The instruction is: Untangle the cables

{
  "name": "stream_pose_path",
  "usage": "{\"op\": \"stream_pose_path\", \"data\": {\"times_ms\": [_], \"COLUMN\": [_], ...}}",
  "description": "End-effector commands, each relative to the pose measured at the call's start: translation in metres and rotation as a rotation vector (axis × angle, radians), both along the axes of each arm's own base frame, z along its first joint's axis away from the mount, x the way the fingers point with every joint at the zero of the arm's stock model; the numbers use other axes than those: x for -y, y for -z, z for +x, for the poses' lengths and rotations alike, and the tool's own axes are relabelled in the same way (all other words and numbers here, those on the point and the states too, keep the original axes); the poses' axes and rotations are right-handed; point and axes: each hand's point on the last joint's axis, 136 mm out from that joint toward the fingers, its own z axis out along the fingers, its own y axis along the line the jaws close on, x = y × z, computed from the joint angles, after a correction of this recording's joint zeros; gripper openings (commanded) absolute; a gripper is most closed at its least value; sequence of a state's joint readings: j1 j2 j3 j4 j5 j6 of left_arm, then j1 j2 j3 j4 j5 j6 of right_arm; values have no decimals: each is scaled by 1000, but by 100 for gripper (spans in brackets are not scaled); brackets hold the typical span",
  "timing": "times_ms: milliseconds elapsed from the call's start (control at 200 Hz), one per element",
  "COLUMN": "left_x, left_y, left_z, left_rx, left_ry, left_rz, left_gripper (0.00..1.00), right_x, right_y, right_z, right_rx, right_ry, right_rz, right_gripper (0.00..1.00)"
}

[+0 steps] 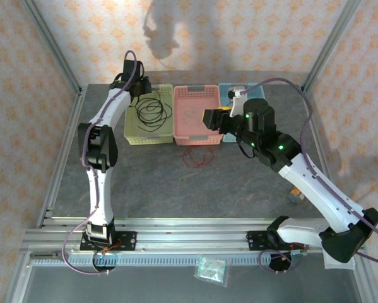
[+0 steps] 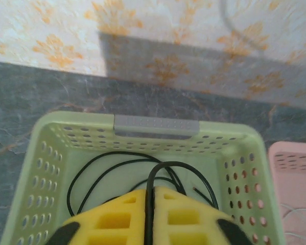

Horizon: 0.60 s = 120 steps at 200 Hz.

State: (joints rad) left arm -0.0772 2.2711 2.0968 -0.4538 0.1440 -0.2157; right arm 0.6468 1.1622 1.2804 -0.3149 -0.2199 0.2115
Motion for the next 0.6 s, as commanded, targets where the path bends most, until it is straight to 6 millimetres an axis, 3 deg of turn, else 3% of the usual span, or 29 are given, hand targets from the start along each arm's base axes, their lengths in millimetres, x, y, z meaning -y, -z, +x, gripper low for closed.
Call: {"op": "stream_pose_path", "data": {"times_ms": [0,150,265,375,596], "left_x": [0,-2,-4,6,48], "left_y": [-9,-26,-39,-52,-64], "left_z": [-5,-11,-21,-34,-68], "left_rx": [-30,7,24,38,38], "left_ry": [23,3,-5,48,267], "left_rz": [-18,-34,-34,-71,-237], "left_gripper": [41,69,81,95,99], "right_x": [13,17,14,10,4], "right_y": [-7,-5,-1,2,13], "right_z": [-3,-3,0,3,9], "right_rx": [31,33,28,23,8], "right_ry": [43,62,55,44,40], "right_rz": [-9,-16,-22,-30,-50], "right_gripper": [59,59,59,59,59]}}
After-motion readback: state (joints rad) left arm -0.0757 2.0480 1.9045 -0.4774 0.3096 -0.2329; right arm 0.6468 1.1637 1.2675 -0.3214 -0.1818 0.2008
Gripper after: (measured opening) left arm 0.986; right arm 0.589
